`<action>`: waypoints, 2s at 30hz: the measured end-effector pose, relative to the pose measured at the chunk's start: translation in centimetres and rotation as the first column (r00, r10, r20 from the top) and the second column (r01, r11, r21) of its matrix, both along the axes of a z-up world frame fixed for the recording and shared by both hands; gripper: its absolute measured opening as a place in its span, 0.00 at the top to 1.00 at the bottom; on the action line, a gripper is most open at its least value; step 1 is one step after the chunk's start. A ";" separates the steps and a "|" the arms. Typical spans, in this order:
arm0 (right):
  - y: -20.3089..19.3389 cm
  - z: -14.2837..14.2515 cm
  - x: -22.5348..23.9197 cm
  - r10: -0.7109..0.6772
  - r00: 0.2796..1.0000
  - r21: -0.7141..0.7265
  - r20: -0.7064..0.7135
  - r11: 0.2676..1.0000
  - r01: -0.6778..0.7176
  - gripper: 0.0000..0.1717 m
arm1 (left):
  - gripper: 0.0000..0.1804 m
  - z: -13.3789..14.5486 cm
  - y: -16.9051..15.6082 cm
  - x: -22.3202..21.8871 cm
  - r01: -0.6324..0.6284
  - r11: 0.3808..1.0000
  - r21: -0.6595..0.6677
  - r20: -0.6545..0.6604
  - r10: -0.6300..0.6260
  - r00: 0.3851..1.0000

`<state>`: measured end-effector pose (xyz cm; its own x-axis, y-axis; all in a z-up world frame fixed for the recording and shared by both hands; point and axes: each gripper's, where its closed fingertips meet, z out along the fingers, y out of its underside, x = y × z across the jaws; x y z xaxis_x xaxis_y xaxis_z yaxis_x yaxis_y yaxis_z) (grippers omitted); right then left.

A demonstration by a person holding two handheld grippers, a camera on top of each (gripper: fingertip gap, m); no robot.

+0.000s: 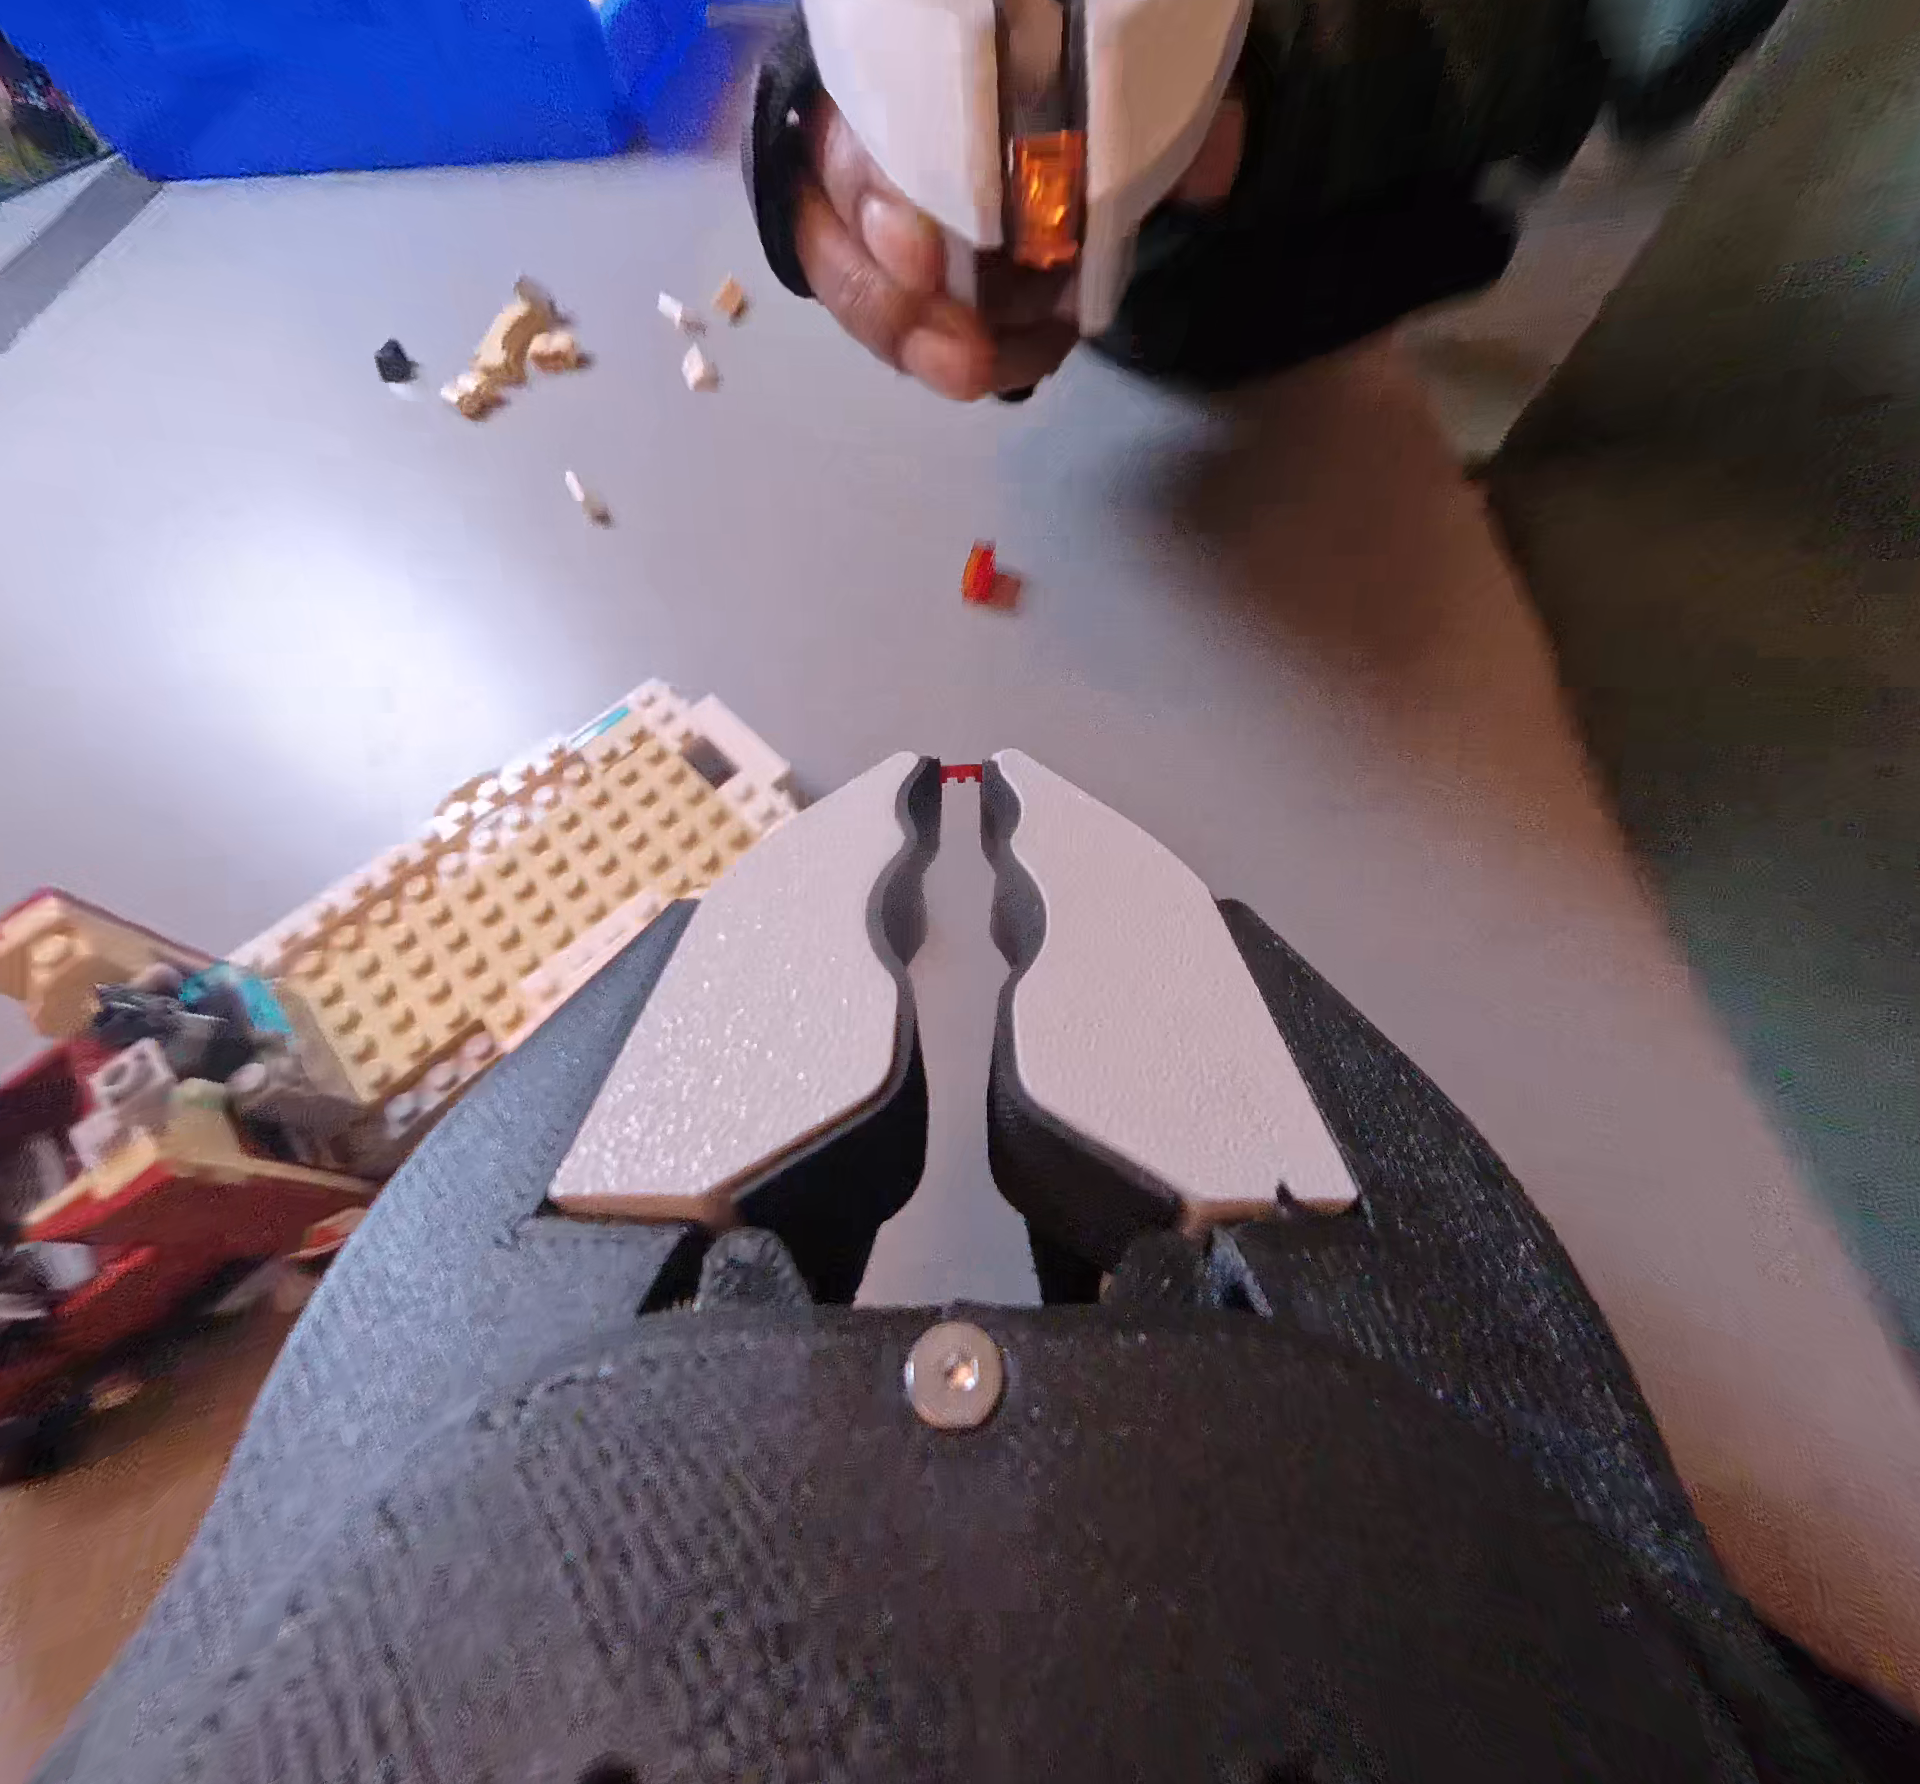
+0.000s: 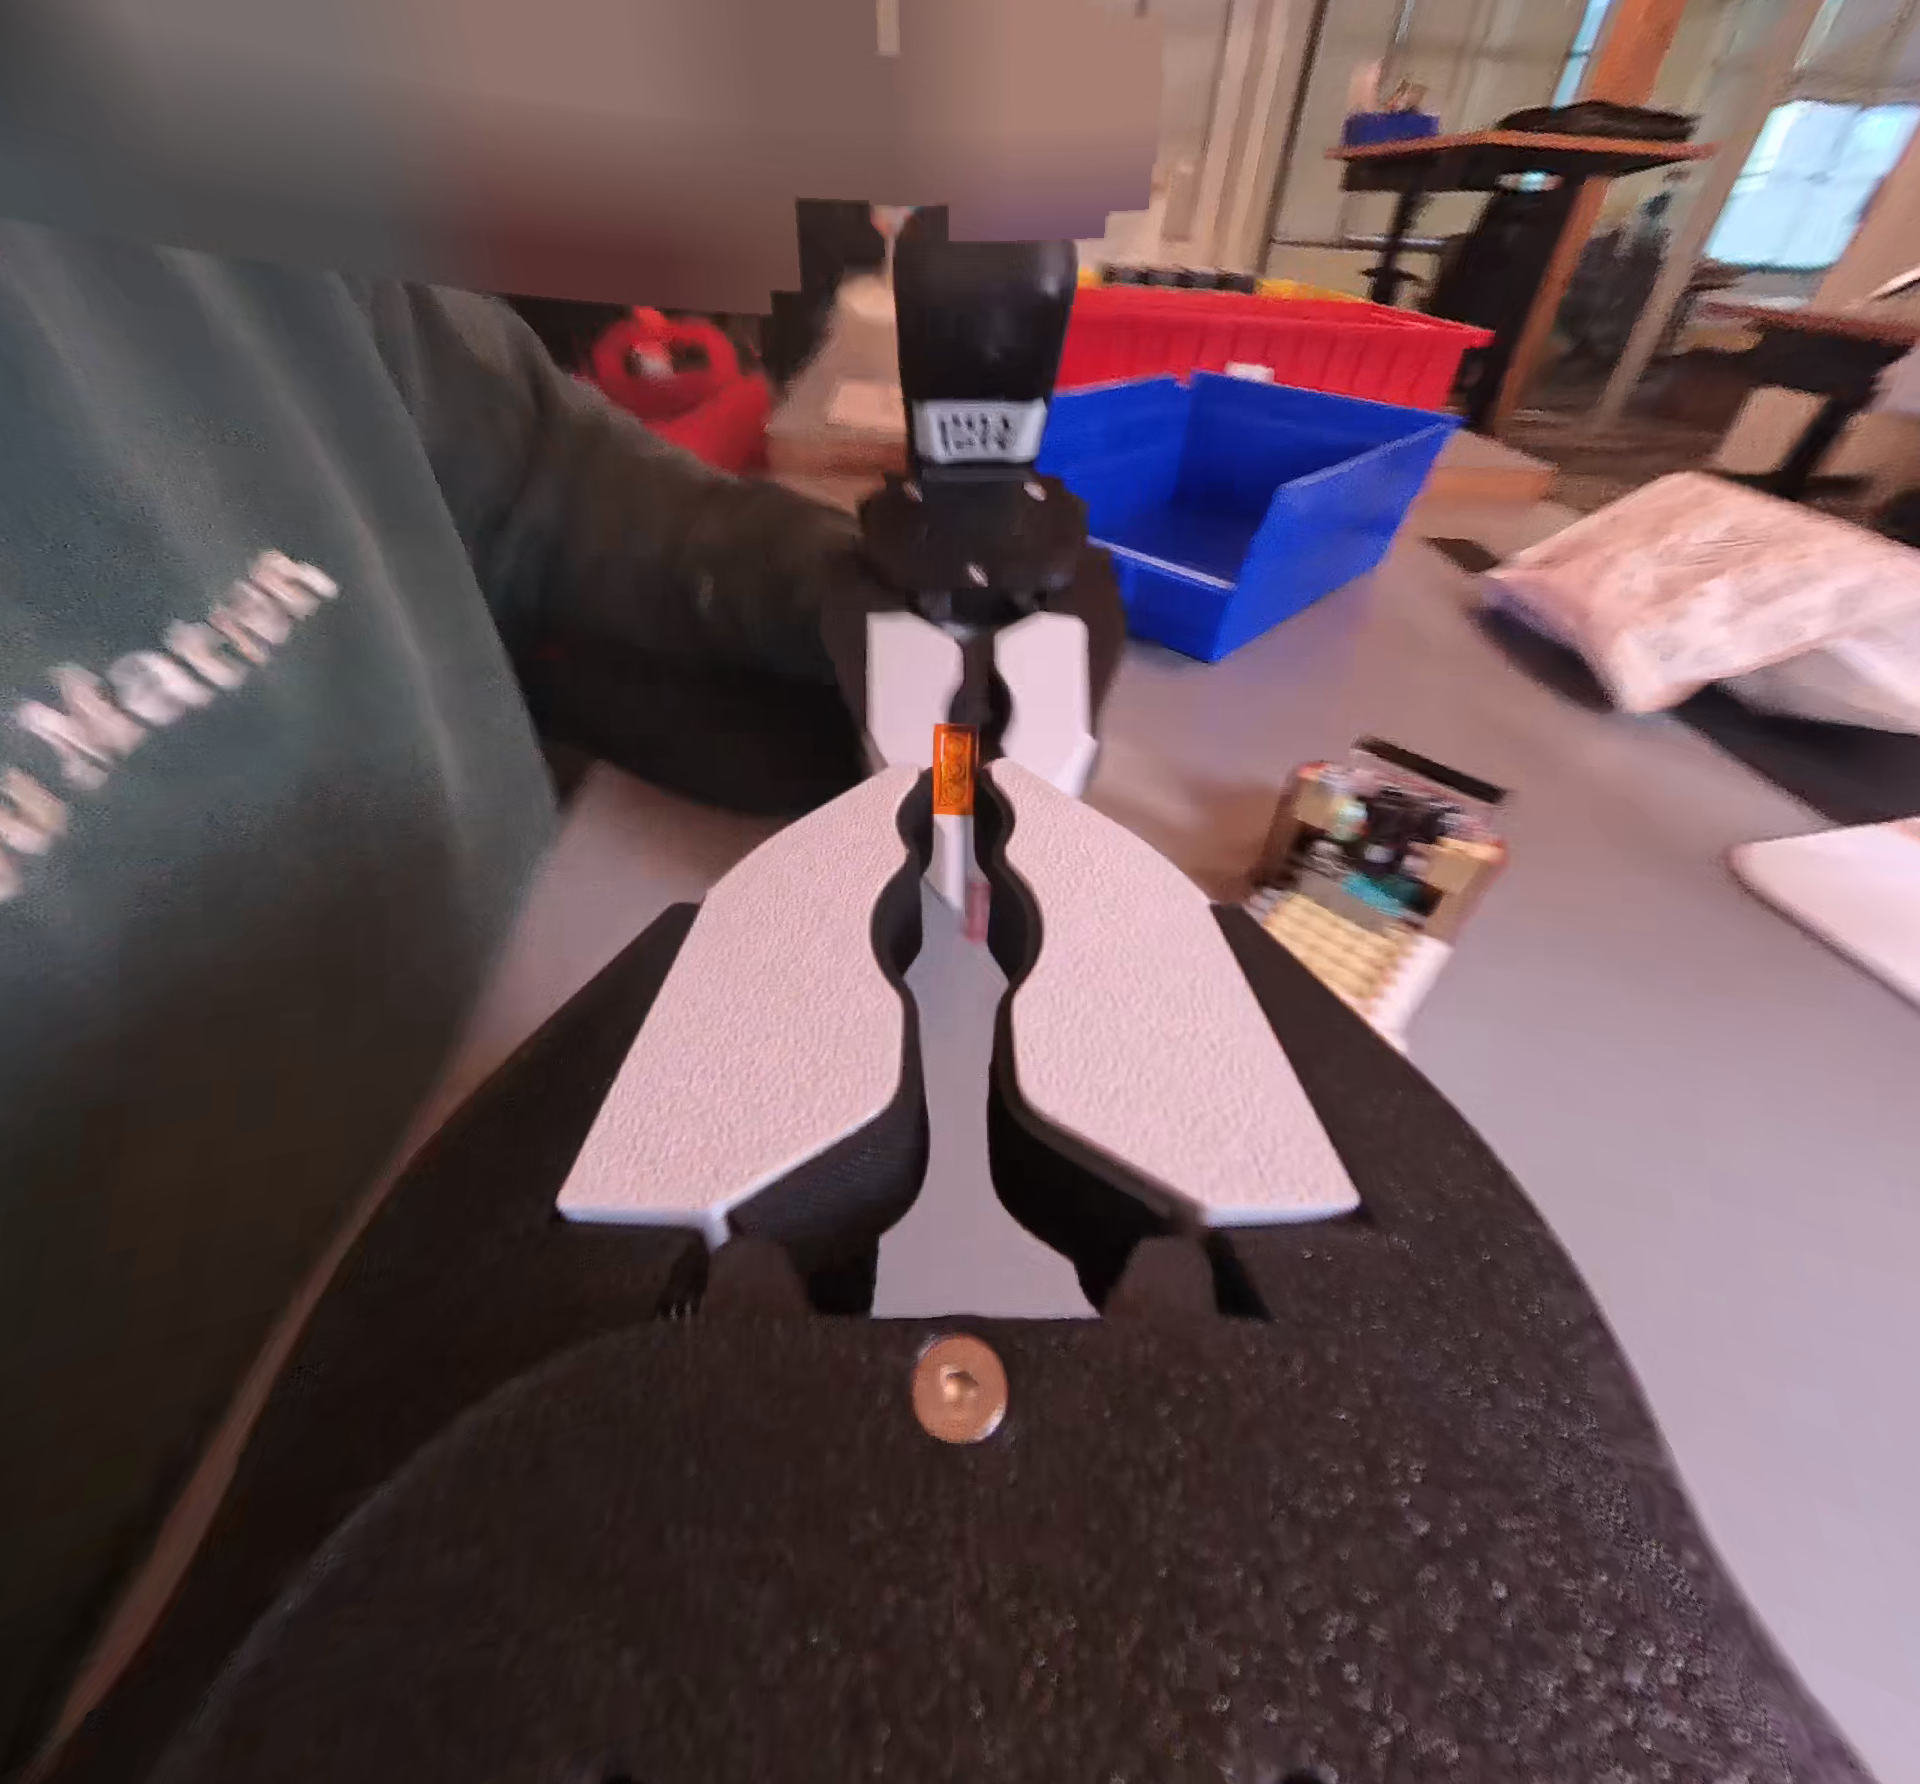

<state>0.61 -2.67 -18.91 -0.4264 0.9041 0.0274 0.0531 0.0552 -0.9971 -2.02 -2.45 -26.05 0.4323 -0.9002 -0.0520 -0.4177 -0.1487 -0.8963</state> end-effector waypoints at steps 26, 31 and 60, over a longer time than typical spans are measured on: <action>1.9 -4.6 2.2 0.065 0.947 0.021 0.313 0.997 -0.076 0.95 | 0.95 -4.0 -0.5 1.5 0.032 0.997 -0.070 -0.159 -0.043 0.986; -0.1 -6.9 1.9 0.089 0.916 0.112 0.392 0.983 -0.144 0.95 | 0.88 -3.0 -0.3 1.6 0.025 0.998 -0.054 -0.102 -0.030 0.994; 1.9 -9.6 0.9 -0.092 0.883 0.244 0.461 0.970 -0.026 0.95 | 0.70 -0.5 -0.2 4.0 0.049 0.998 -0.033 0.065 -0.047 0.997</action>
